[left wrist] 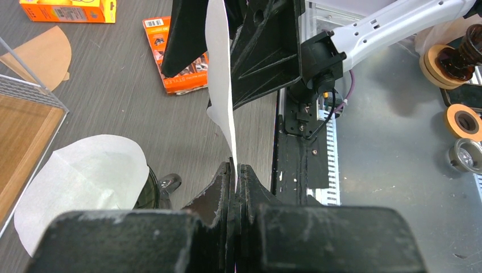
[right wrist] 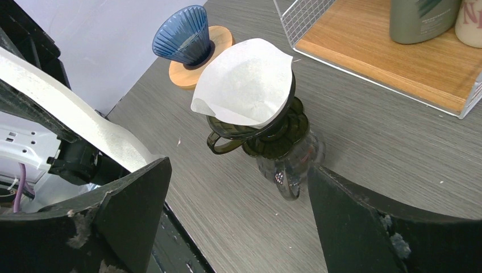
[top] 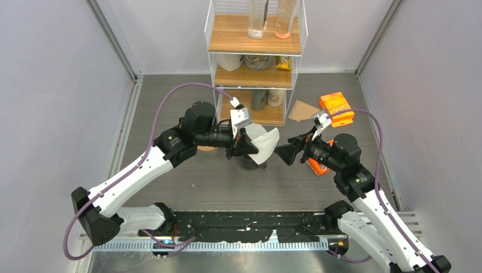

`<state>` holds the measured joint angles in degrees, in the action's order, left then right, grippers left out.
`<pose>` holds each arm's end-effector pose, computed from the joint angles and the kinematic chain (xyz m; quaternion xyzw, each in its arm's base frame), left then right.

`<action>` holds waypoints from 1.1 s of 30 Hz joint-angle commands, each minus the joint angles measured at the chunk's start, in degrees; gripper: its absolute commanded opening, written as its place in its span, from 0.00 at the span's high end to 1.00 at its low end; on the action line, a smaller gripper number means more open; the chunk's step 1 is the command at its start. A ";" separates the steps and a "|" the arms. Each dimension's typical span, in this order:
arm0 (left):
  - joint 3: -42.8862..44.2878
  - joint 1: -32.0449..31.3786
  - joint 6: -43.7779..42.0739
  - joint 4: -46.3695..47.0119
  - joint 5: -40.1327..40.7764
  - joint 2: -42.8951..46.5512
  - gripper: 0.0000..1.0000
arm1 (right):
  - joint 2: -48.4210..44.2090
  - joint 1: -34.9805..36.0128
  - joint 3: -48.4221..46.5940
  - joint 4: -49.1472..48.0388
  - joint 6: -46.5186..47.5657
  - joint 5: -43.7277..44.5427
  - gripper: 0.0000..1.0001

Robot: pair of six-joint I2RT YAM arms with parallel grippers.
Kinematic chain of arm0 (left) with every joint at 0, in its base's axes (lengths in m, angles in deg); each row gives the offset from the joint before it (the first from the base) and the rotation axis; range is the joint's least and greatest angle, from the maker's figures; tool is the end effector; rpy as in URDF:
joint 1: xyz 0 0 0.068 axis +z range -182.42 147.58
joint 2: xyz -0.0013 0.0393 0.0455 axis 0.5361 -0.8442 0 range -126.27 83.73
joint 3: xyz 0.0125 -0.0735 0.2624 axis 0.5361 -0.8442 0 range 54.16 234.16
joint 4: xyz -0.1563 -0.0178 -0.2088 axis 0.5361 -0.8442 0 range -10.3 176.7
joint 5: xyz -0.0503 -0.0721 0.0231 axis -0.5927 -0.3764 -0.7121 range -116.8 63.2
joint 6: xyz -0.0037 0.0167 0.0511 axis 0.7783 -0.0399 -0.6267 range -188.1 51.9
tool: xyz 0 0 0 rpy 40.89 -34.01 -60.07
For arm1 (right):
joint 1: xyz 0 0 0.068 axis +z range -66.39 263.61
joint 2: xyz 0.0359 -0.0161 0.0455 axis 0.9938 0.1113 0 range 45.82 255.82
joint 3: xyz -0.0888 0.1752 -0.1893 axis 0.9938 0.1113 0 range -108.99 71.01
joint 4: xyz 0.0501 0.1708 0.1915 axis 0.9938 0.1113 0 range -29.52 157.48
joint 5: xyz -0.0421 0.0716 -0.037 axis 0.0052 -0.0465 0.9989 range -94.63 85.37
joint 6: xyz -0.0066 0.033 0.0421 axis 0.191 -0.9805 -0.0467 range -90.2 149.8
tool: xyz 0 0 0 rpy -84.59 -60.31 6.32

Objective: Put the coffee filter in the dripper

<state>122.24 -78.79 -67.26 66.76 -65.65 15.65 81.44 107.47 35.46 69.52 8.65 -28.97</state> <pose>0.1646 -0.2050 0.3837 0.4749 0.6382 -0.4663 0.3869 0.1363 0.0764 0.3102 -0.1544 0.7405 0.3909 0.5245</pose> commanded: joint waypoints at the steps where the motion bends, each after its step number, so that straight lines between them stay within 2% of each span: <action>1: 1.11 0.31 -0.58 2.37 -1.14 0.98 1.00 | -1.26 -0.21 -0.42 -2.65 -0.28 -2.51 0.05; 18: 1.42 0.33 0.26 3.07 -1.03 0.25 1.00 | -3.82 -0.21 0.52 -5.94 -0.27 -9.59 0.05; 33: 2.57 0.31 -0.06 2.63 -7.77 -1.88 1.00 | 1.87 -0.18 0.51 -21.86 -4.81 -14.74 0.03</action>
<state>122.26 -78.79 -67.06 67.20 -69.50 14.23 81.57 107.49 36.58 56.40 5.79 -40.07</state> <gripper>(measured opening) 0.037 0.959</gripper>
